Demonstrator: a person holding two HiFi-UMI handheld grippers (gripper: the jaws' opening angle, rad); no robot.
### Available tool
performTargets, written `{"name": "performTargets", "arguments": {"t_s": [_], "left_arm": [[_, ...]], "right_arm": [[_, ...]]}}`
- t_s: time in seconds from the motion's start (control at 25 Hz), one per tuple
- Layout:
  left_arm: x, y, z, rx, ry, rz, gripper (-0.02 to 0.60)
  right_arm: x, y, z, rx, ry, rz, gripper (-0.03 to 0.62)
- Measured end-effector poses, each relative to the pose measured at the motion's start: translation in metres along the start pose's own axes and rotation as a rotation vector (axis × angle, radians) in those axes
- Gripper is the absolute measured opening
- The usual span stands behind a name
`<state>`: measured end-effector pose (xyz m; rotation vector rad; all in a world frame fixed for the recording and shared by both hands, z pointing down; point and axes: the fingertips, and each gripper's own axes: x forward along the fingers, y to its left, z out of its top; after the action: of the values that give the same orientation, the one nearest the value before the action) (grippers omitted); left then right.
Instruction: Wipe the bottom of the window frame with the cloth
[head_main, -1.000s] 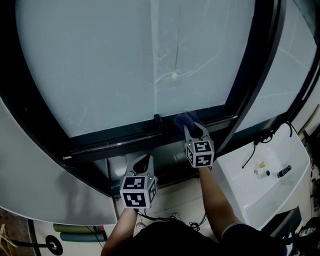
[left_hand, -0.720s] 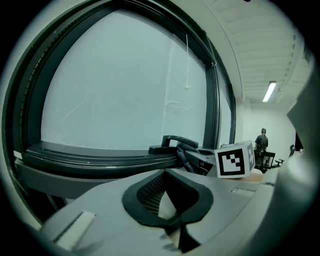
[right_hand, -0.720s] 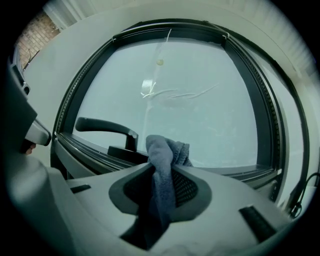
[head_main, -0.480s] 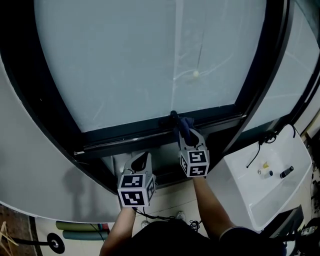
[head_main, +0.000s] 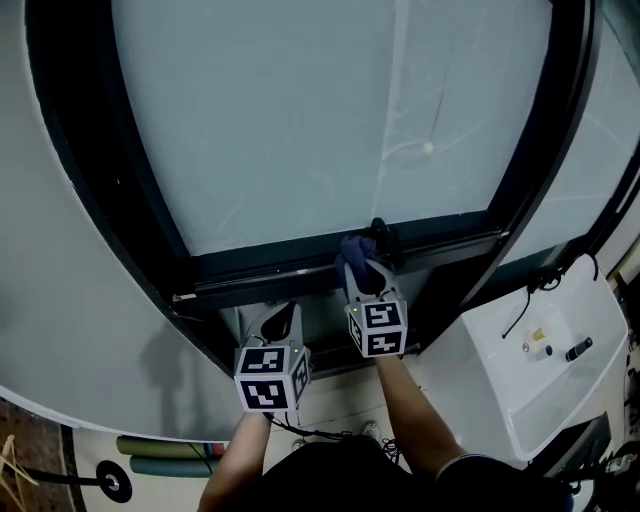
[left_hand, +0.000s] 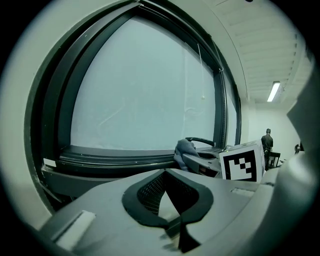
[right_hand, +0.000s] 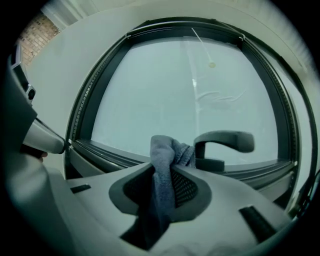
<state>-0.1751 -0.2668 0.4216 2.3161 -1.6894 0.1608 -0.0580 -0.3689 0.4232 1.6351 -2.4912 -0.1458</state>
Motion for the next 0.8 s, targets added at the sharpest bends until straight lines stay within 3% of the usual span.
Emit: {"name": "performTargets", "arguments": {"t_s": [0.52,0.8], "left_arm": [[-0.055,0.070,-0.007,-0.048,-0.022,0.165,0.006],[-0.084,0.103,-0.011,-0.069,-0.028,0.254,0.006]], "right_arm": [[0.030,0.146,0.027,-0.068,0.005,0.271,0.094],[0.042,0.212,0.035,-0.098,0.018,0.372,0.094]]}}
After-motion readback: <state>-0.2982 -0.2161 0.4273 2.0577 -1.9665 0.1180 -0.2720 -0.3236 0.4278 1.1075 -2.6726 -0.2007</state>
